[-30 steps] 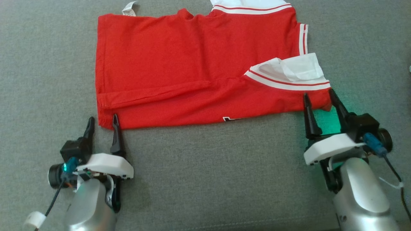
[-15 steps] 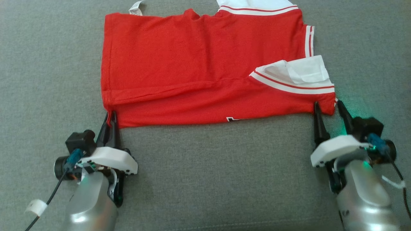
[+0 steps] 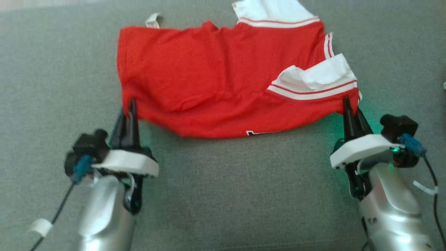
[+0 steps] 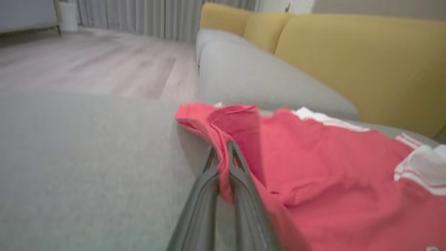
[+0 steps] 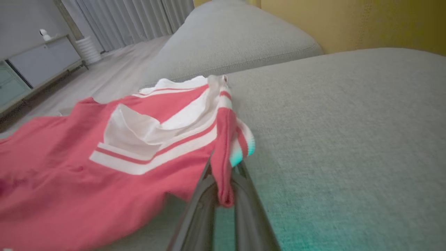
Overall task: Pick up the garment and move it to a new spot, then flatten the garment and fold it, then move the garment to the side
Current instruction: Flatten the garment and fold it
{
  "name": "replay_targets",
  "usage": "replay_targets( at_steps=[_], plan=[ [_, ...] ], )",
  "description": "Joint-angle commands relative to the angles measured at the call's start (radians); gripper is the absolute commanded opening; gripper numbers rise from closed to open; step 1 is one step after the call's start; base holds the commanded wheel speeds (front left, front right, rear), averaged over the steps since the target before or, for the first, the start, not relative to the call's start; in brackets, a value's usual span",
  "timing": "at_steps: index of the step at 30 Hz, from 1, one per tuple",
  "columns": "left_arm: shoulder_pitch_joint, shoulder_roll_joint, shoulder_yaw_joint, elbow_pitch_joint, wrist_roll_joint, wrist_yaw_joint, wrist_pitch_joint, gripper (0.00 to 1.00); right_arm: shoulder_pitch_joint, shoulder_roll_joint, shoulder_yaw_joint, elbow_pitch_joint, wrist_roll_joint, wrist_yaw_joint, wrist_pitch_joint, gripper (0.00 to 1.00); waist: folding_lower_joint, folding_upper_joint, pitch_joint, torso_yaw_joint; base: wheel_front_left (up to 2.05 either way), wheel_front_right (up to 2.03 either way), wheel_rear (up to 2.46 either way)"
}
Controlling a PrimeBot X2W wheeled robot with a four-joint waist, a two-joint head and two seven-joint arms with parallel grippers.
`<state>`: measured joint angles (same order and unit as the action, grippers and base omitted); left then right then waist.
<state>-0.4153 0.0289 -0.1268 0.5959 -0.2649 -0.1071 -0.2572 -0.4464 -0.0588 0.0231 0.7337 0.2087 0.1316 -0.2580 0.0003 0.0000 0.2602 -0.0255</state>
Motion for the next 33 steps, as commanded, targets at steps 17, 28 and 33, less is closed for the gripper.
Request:
replay_targets(
  at_steps=[17, 28, 33],
  plan=[
    [0.212, 0.022, 0.123, 0.042, 0.038, 0.000, -0.005, 0.00, 0.066, -0.108, 0.136, 0.027, 0.330, -0.001, 0.122, 0.00, -0.0003, 0.0000, -0.236, 0.013, 0.00, 0.00, 0.00],
    [0.242, 0.023, 0.094, -0.027, 0.071, 0.080, -0.005, 1.00, 0.145, -0.167, 0.187, -0.099, 0.307, -0.001, 0.075, 1.00, -0.0003, 0.0000, -0.156, 0.011, 0.00, 0.00, 0.00],
    [0.126, 0.053, 0.093, -0.008, 0.100, 0.051, -0.005, 1.00, 0.074, -0.160, 0.176, -0.113, 0.238, -0.001, 0.065, 1.00, -0.0003, 0.0000, -0.118, 0.013, 0.00, 0.00, 0.00]
  ],
)
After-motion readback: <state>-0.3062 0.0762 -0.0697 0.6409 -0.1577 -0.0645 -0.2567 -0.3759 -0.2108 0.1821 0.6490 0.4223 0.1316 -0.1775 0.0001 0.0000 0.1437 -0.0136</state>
